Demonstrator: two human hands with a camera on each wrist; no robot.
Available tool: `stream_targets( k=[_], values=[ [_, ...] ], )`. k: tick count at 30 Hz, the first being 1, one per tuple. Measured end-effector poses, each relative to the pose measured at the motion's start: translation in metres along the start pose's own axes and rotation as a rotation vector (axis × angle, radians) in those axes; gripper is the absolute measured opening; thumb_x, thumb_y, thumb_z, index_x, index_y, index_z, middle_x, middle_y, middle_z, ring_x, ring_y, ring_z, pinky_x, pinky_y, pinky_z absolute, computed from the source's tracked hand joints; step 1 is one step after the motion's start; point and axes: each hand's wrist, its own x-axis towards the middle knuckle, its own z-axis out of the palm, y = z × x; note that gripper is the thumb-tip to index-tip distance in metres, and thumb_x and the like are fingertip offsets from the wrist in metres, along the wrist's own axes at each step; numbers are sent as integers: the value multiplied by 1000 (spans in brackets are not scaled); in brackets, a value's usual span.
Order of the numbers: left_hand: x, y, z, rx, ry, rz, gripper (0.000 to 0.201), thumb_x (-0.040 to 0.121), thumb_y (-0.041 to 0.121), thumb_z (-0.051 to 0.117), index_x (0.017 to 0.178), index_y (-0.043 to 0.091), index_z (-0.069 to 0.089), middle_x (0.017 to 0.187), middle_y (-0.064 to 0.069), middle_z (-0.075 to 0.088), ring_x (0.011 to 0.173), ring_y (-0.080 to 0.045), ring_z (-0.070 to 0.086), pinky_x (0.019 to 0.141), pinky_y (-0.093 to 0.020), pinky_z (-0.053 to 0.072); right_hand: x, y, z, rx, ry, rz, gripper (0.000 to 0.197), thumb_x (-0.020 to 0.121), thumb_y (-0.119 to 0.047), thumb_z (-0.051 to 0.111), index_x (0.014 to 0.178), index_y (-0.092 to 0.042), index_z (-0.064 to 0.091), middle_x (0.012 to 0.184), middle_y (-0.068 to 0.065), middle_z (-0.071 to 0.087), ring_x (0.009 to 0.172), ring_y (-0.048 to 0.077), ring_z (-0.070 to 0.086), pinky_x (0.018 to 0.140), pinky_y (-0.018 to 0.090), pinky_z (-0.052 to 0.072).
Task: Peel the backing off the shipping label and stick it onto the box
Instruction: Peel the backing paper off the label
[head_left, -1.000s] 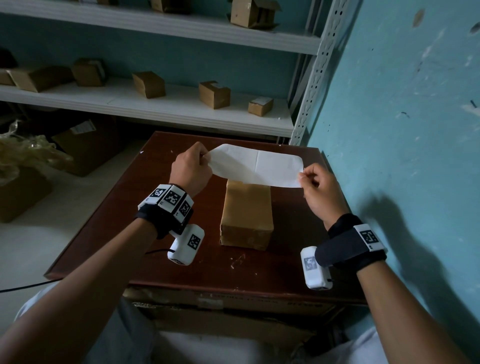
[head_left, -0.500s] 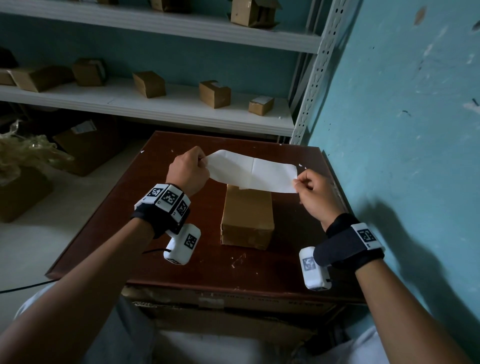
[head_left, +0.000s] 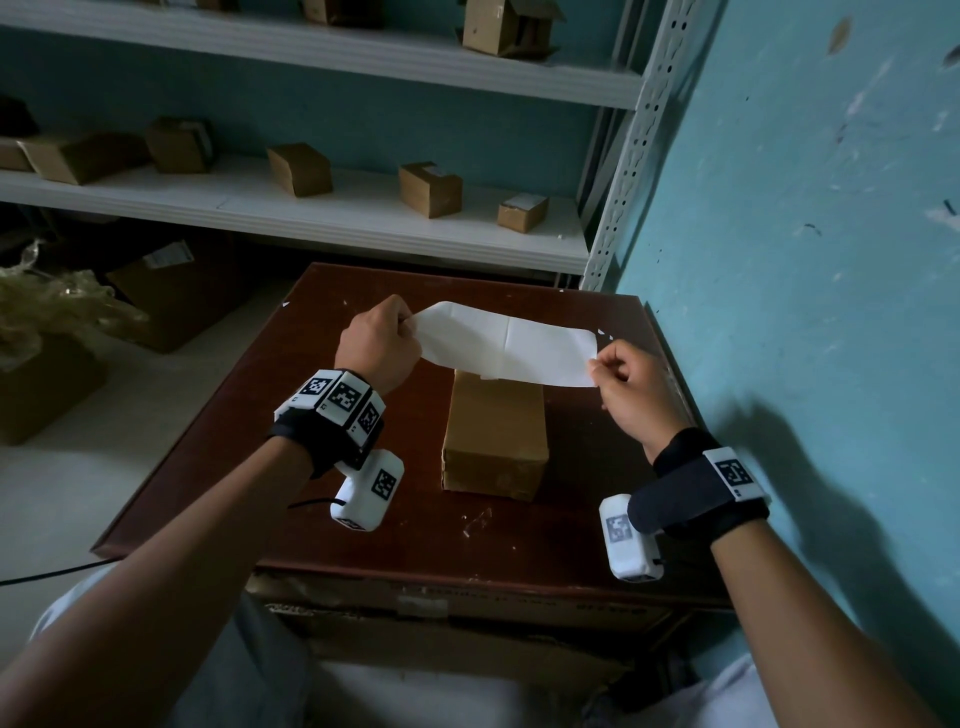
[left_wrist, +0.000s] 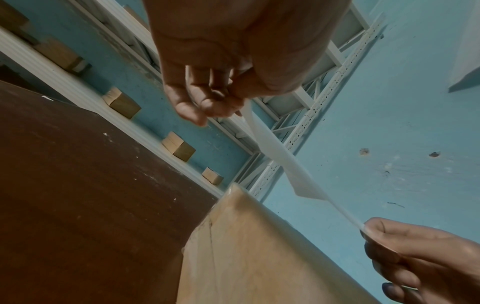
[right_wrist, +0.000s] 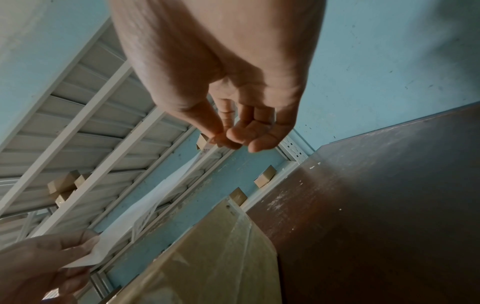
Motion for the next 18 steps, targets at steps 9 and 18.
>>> stream_targets(
  k=[9,18],
  values=[
    [1,-1,0,8,-5,-6,12,93,11,41,92,13,53,94,-8,58,82,-27,57,65,-32,43,0,0,0,-15,0,-1,14,97,-19,53,88,-9,57,78,8,58,74,21,56,81,50,53],
    [-1,1,-1,22,-4,-15,16,93,10,40,98,9,55,93,-7,56,81,-25,54,65,-32,39,-1,0,-1,-22,-5,6,14,98,-19,53,88,-10,57,77,5,57,76,21,57,82,49,54]
  ],
)
